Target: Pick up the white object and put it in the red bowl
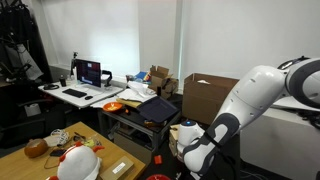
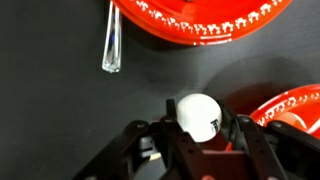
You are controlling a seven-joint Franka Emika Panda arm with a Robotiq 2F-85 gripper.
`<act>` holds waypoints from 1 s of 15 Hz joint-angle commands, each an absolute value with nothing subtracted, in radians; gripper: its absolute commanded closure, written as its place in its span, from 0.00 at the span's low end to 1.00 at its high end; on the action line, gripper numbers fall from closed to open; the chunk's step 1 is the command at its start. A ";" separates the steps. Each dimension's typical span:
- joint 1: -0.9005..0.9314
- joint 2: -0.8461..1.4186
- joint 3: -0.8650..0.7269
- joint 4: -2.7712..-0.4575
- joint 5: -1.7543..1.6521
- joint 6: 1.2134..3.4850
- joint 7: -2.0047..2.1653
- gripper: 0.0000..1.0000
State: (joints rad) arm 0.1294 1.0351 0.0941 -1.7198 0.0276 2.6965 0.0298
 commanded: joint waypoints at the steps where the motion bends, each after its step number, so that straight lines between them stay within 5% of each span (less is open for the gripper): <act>1: 0.126 0.949 0.088 -1.740 0.027 2.673 0.036 0.82; 15: 0.110 0.986 0.209 -1.586 0.056 2.633 -0.026 0.82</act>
State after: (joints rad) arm 0.1246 0.9588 0.1738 -1.6359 0.0322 2.6787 0.0204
